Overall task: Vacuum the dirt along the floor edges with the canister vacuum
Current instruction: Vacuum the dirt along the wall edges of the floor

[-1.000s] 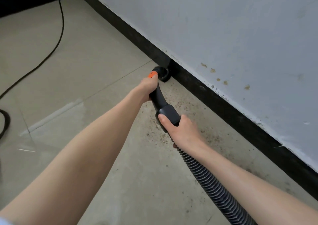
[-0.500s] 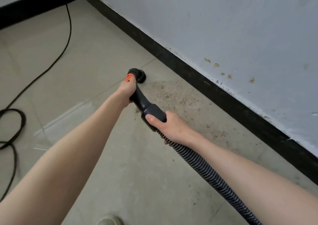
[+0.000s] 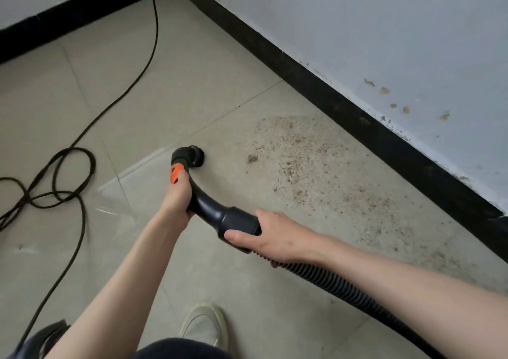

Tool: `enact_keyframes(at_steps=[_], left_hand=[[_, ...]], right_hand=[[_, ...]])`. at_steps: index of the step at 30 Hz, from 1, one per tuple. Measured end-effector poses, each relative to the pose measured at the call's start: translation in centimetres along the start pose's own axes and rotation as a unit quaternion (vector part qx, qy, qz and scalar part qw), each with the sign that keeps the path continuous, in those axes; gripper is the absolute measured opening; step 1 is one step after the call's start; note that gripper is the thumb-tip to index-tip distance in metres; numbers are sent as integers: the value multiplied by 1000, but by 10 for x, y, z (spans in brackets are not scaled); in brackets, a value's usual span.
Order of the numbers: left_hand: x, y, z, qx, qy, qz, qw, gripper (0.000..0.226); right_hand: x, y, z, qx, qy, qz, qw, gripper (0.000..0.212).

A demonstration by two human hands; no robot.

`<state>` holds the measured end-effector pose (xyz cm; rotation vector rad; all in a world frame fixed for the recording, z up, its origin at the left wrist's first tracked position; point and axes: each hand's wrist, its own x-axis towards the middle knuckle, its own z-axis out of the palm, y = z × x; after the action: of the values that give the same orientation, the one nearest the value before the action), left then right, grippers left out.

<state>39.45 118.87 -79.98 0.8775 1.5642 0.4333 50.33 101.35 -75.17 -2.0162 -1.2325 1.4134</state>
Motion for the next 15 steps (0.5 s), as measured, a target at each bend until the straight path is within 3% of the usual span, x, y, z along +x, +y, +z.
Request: enact_keyframes(at_steps=[8,13,15], left_hand=[[-25,-7,27,4,-47,-14,999,66],[-45,-38,30,16,-12,-42,999,66],[-51,-50,29,58,8,-31,998,63]], right_hand=[[-24,16,-14,12,23,33,999,56],[-30,26,-7,36,-41,68,996,62],[-29,25,3,9,-44,56,997,50]])
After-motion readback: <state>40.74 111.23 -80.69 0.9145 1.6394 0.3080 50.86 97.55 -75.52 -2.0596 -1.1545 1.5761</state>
